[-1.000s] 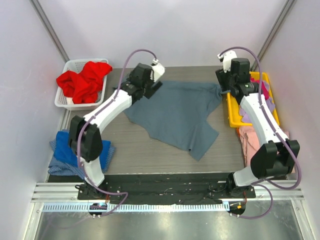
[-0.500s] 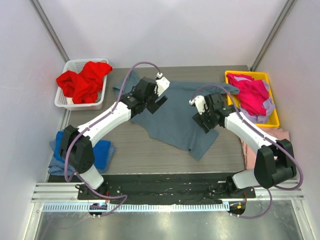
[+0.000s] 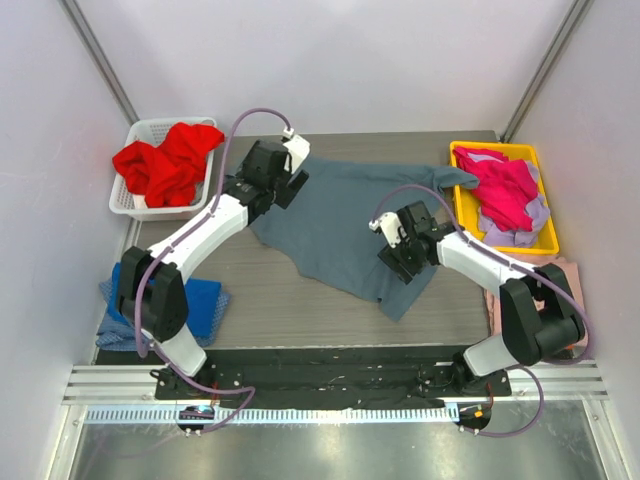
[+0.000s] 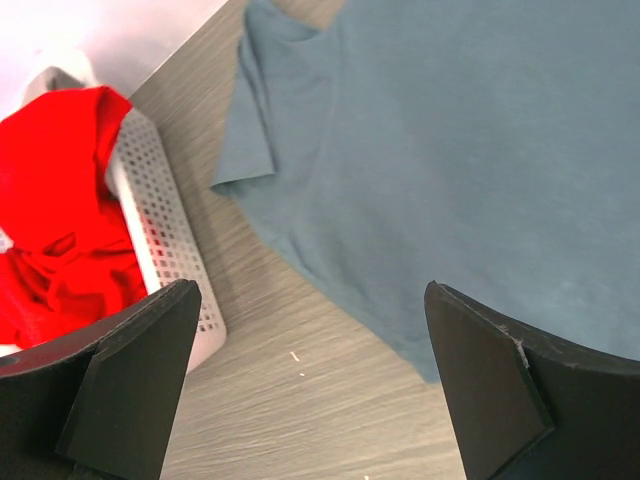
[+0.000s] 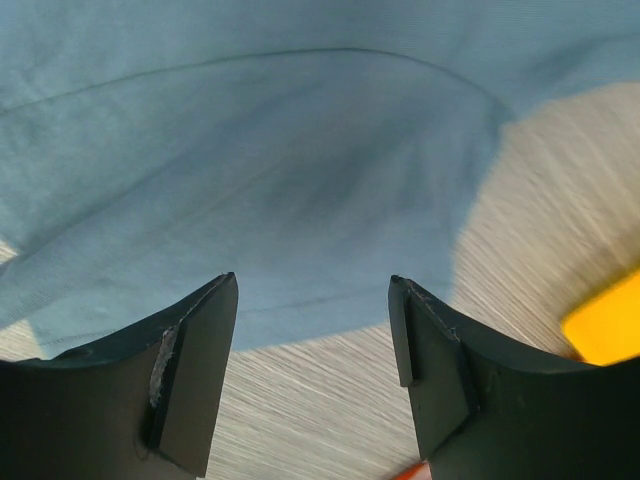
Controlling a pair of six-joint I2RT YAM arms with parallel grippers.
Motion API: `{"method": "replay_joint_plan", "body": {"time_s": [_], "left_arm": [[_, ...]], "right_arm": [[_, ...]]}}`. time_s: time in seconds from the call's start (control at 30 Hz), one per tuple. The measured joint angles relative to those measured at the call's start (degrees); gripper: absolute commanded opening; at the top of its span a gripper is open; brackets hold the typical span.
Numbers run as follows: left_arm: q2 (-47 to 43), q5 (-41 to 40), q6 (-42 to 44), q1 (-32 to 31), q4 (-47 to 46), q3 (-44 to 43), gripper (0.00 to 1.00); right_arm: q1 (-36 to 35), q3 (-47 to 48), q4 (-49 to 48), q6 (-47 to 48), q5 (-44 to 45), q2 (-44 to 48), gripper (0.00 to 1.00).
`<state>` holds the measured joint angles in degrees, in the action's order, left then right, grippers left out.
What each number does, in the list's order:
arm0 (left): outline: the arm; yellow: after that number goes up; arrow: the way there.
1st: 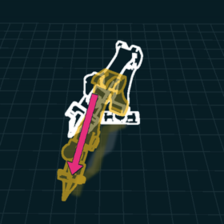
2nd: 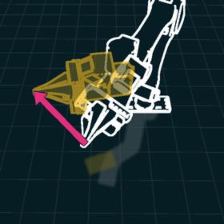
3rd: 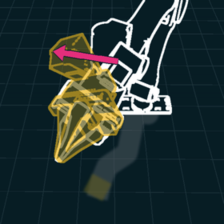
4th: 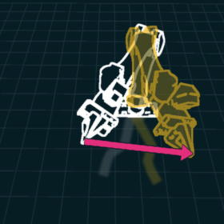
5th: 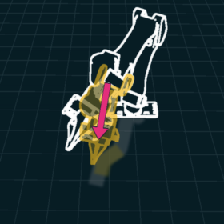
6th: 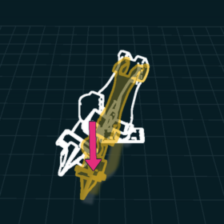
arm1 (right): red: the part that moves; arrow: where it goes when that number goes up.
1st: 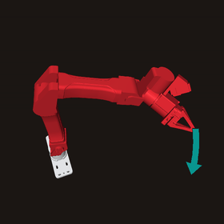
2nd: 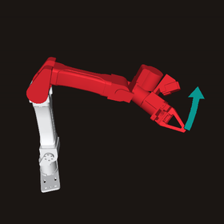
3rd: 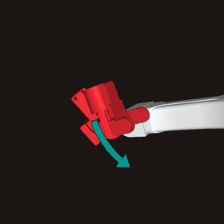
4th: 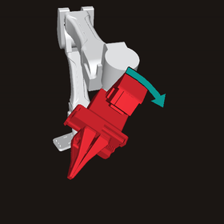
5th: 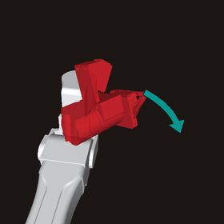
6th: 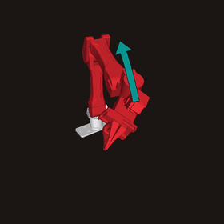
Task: Fold and stack the t-shirts
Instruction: Flatten out the tshirt
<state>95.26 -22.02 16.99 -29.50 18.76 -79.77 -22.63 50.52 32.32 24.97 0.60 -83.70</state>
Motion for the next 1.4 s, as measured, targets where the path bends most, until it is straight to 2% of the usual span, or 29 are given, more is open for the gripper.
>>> {"method": "replay_joint_plan", "body": {"time_s": [0.37,0.6,1.07,1.4], "left_arm": [[4.3,-0.1,1.1,4.5,-0.3,-4.8,1.0],[4.5,0.0,1.7,6.1,-0.3,-7.0,1.0],[4.2,1.2,3.2,13.4,-0.1,-7.4,1.0],[-0.9,2.0,3.1,14.8,0.3,-5.6,1.0]], "right_arm": [[-5.7,-1.9,-4.2,-1.2,-0.3,-5.1,0.68],[-13.8,2.1,-5.9,-2.2,2.4,-9.3,0.67],[-30.2,18.9,-8.6,-5.0,4.0,-24.0,0.64],[-34.7,34.9,-6.6,-4.9,2.1,-34.9,0.64]]}}
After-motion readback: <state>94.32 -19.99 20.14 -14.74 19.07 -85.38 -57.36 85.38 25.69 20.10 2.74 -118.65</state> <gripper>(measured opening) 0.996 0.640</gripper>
